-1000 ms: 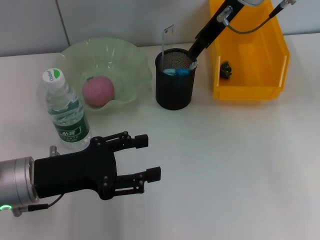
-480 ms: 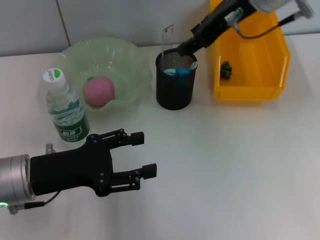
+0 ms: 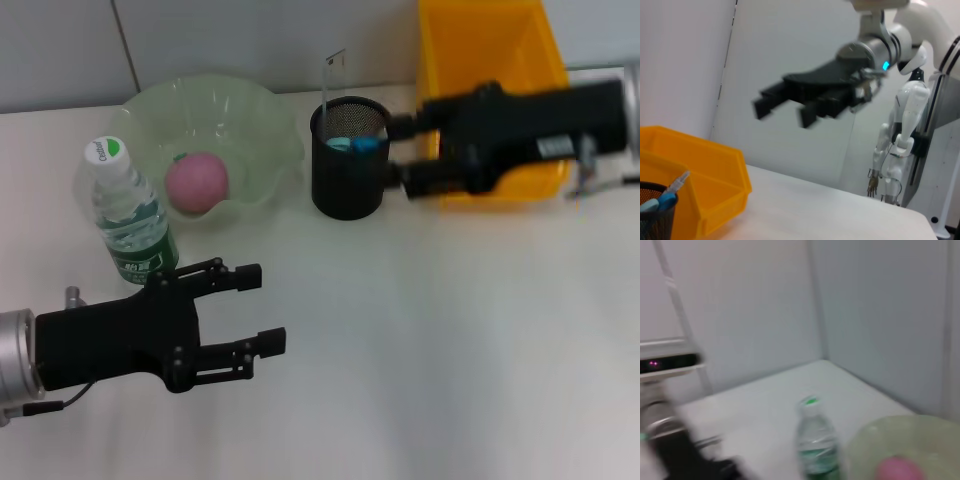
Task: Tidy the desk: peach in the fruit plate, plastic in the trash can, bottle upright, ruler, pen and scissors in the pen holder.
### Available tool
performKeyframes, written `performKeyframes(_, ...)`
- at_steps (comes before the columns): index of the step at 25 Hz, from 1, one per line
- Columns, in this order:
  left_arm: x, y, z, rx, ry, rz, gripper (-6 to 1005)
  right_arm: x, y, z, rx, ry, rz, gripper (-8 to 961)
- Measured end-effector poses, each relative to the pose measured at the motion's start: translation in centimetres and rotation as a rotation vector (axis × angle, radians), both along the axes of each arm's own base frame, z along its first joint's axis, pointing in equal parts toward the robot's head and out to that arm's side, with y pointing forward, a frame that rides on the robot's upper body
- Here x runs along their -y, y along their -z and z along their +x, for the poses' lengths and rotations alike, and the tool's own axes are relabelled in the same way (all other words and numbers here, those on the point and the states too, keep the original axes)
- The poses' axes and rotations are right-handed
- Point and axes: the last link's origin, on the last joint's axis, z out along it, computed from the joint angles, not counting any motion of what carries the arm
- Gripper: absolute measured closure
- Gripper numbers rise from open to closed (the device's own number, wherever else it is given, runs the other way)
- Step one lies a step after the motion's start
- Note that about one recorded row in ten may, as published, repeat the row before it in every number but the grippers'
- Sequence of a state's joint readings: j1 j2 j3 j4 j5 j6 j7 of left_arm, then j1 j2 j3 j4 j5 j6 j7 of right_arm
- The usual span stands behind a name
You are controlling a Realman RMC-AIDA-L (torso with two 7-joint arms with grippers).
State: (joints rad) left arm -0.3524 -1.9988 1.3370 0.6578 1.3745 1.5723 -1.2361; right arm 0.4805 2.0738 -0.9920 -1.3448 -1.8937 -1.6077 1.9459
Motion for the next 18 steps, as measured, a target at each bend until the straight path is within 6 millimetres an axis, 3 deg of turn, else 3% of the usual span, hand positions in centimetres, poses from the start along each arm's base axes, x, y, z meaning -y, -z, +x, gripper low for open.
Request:
performKeyframes(5,-0.1,-0.1,-0.8,-0.014,0.001,0.017,209,2.8,1.1,4.6,-0.151,0.003,-0.073,302)
performKeyframes(6,-0.1,-0.1,-0.8,-0.014,0.001,0.017,209,3.6,1.5,6.5,-0.209,0.009,-0.078,302)
performKeyframes(13,-0.9,0.6,-0.7,-0.074,0.021,-0.029,209,5.8,4.3,10.6,-0.283,-0.005,-0.078,301)
performKeyframes(18,-1.0,1.1,-0.6,-0.086,0.021,-0.038,208,7.2,6.0,12.5,-0.26,-0.036,-0.042,301)
